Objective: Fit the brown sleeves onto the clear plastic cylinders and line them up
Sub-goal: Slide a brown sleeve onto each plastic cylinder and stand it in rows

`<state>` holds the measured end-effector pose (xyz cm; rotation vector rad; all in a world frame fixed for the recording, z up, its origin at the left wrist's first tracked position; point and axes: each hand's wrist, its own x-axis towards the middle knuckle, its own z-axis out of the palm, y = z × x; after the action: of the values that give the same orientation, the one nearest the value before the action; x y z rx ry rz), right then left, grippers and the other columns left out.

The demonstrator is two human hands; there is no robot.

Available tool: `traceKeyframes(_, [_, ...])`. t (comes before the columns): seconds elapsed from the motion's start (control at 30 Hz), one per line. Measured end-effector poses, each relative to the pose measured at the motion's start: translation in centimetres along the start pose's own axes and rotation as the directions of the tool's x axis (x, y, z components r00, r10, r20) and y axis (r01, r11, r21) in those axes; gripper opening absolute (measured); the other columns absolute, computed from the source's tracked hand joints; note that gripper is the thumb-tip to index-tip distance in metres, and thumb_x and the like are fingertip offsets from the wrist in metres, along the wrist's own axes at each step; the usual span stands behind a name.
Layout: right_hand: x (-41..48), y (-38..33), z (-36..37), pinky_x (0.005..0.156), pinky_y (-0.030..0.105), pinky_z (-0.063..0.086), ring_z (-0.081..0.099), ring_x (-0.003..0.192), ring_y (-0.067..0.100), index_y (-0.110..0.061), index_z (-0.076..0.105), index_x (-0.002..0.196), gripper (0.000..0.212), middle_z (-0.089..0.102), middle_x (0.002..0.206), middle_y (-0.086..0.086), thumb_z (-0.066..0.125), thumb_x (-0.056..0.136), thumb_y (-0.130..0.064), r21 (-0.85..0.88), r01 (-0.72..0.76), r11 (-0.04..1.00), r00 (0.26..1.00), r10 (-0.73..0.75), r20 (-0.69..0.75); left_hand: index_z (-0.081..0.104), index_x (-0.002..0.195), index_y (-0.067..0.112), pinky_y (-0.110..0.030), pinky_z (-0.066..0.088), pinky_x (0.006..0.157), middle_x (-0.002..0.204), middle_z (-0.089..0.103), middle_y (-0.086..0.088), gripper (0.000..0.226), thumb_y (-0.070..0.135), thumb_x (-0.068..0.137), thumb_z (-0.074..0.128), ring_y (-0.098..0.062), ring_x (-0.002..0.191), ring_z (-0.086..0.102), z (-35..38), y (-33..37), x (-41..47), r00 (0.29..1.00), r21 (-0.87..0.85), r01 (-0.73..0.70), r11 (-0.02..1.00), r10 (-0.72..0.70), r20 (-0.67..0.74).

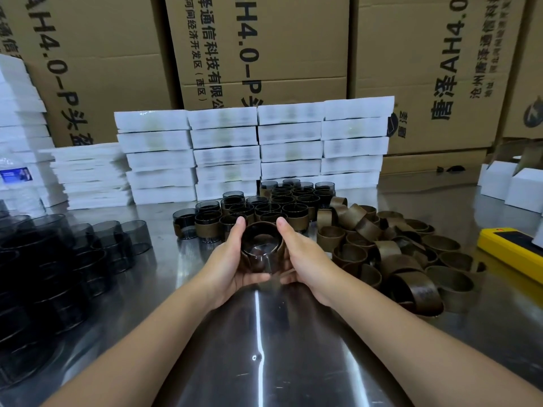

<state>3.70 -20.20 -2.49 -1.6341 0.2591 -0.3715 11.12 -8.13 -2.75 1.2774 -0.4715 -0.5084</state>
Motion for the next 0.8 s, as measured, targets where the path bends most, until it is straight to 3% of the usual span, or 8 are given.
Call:
traceKeyframes(0.07, [-0.02, 0.07, 0.2, 0.06, 0.03, 0.053, 0.068, 0.075, 0.022, -0.025, 0.063, 0.109, 0.054, 0.07, 0.091, -0.002, 0.034, 0.09, -0.067, -0.004, -0.009, 1.0, 1.0, 0.008, -0.03, 0.08, 0.077, 0.027, -0.024, 0.055, 0.047, 0.084, 0.076, -0.006, 0.053, 0.06, 0.093, 0.042, -0.015, 0.065, 0.072, 0.07, -0.12, 0.1, 1.0, -0.01, 0.0, 1.0, 0.0, -0.028])
traceKeyframes(0.13, [-0.11, 0.02, 0.32, 0.059, 0.028, 0.052, 0.068, 0.084, 0.027, -0.025, 0.062, 0.111, 0.053, 0.07, 0.101, 0.002, 0.032, 0.092, -0.064, -0.004, -0.028, 1.0, 0.998, 0.028, -0.049, 0.08, 0.075, 0.024, -0.025, 0.055, 0.047, 0.082, 0.076, -0.008, 0.055, 0.057, 0.095, 0.041, -0.015, 0.063, 0.071, 0.11, -0.22, 0.18, 0.999, -0.014, 0.003, 1.0, -0.004, -0.045])
traceKeyframes(0.33, [-0.26, -0.25, 0.62, 0.054, 0.024, 0.049, 0.062, 0.076, 0.019, -0.022, 0.065, 0.087, 0.05, 0.071, 0.091, 0.003, 0.031, 0.096, -0.057, 0.063, -0.069, 0.996, 0.997, 0.071, -0.041, 0.079, 0.07, 0.024, -0.023, 0.053, 0.045, 0.075, 0.075, -0.005, 0.055, 0.055, 0.096, 0.041, -0.011, 0.057, 0.069, 0.14, -0.2, 0.28, 0.998, -0.024, 0.006, 1.0, -0.007, -0.07])
traceKeyframes(0.6, [-0.23, -0.36, 0.54, 0.058, 0.026, 0.049, 0.06, 0.074, 0.023, -0.017, 0.066, 0.092, 0.05, 0.068, 0.09, 0.006, 0.031, 0.098, -0.053, 0.056, -0.089, 0.995, 0.995, 0.091, -0.034, 0.079, 0.069, 0.028, -0.019, 0.051, 0.043, 0.072, 0.074, -0.002, 0.052, 0.053, 0.096, 0.043, -0.009, 0.058, 0.068, 0.08, 0.01, 0.06, 0.997, 0.026, 0.024, 0.999, -0.022, -0.072])
traceKeyframes(0.8, [-0.28, -0.32, 0.5, 0.056, 0.026, 0.048, 0.059, 0.064, 0.018, -0.022, 0.066, 0.082, 0.047, 0.068, 0.073, -0.002, 0.035, 0.096, -0.054, 0.062, -0.077, 0.995, 0.996, 0.08, -0.049, 0.078, 0.074, 0.015, -0.02, 0.051, 0.041, 0.074, 0.073, -0.005, 0.052, 0.05, 0.096, 0.048, -0.011, 0.058, 0.068, 0.11, 0.09, -0.03, 0.997, 0.001, 0.025, 1.0, -0.025, -0.079])
